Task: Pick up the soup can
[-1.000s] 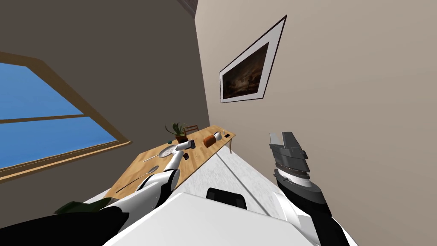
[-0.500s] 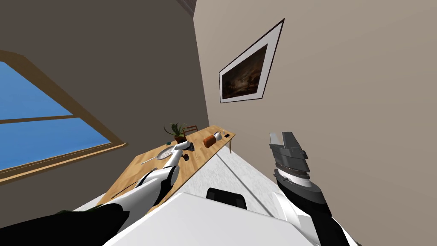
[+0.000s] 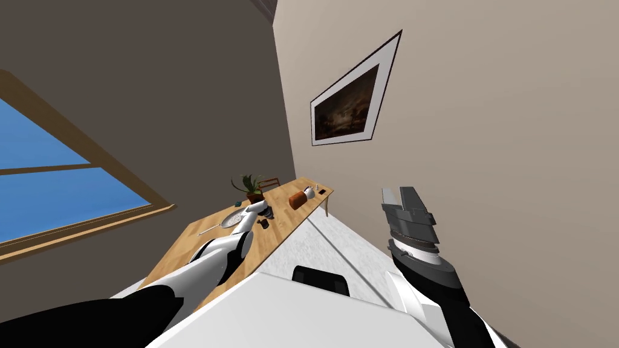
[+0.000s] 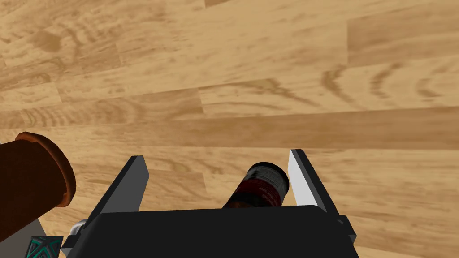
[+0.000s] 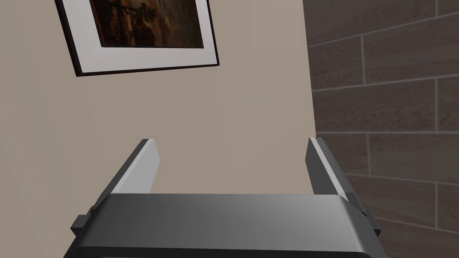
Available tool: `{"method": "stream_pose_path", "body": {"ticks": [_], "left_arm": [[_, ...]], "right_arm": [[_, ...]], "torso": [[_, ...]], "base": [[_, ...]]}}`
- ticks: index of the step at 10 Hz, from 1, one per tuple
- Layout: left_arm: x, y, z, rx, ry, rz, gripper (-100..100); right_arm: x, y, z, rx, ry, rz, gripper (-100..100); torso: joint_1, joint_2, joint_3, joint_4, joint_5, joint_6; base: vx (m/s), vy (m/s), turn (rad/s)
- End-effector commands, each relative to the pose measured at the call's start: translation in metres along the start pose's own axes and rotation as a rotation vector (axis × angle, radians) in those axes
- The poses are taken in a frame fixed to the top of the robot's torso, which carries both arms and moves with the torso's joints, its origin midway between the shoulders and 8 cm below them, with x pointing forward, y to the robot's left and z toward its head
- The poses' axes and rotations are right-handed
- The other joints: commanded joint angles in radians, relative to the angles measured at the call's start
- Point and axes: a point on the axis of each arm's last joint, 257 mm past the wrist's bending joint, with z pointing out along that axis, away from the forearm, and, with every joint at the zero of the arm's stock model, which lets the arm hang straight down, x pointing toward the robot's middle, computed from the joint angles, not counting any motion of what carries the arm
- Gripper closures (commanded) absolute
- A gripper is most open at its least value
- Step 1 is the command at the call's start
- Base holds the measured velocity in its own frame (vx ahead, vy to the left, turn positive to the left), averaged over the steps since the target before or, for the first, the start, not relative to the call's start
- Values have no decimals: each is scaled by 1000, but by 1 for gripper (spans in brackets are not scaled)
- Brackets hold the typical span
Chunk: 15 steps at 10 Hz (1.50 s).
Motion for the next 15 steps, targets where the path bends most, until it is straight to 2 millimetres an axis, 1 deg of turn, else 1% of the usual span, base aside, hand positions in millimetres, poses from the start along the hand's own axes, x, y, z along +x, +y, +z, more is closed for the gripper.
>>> {"method": "stream_pose_path", "body": {"ticks": [1,3,4,5,6,7,8,9,10,11,13,14,15], "left_arm": [[-13,9,2,-46,-23,-17,-100],[-33,26,3,-116,-63,-41,-100],[-33,26,3,-116,-63,-41,-100],[-42,33,4,-140,-80,-49,-100],[-53,47,6,-177,-101,-57,-100],[-45,38,6,-156,-89,-52,-100],[-46,40,6,-160,-91,-53,0],[-57,39,7,-153,-110,-103,-100],[-68,39,7,-146,-128,-142,-100],[-68,39,7,-146,-129,-153,-100],[-90,39,8,-131,-165,-235,-100],[-90,39,8,-129,-166,-252,-100],[-101,39,8,-121,-183,-292,-100]], "right_arm": [[0,0,0,0,0,0,0],[0,0,0,0,0,0,0],[0,0,0,0,0,0,0],[0,0,0,0,0,0,0],[0,0,0,0,0,0,0],[0,0,0,0,0,0,0],[0,0,0,0,0,0,0],[0,0,0,0,0,0,0],[0,0,0,0,0,0,0],[0,0,0,0,0,0,0],[0,0,0,0,0,0,0],[0,0,0,0,0,0,0],[0,0,0,0,0,0,0]], "torso": [[0,0,0,0,0,0],[2,0,0,0,0,0],[3,0,0,0,1,0],[2,1,0,0,0,0],[2,1,0,0,0,0],[2,1,1,0,1,0],[0,1,1,0,0,0],[-2,1,0,0,0,0],[1,3,2,1,0,2],[5,8,4,2,1,1],[4,8,5,2,1,1],[6,10,6,2,1,1],[5,8,5,2,1,0]], "base": [[3,43,-31],[2,87,-29],[-8,71,-4],[-6,66,0],[-23,81,12],[-14,38,-1],[-2,7,-1],[-63,71,-370],[-135,148,-449],[-133,110,-251],[-145,120,-415],[-128,104,-221],[-119,82,-424]]}}
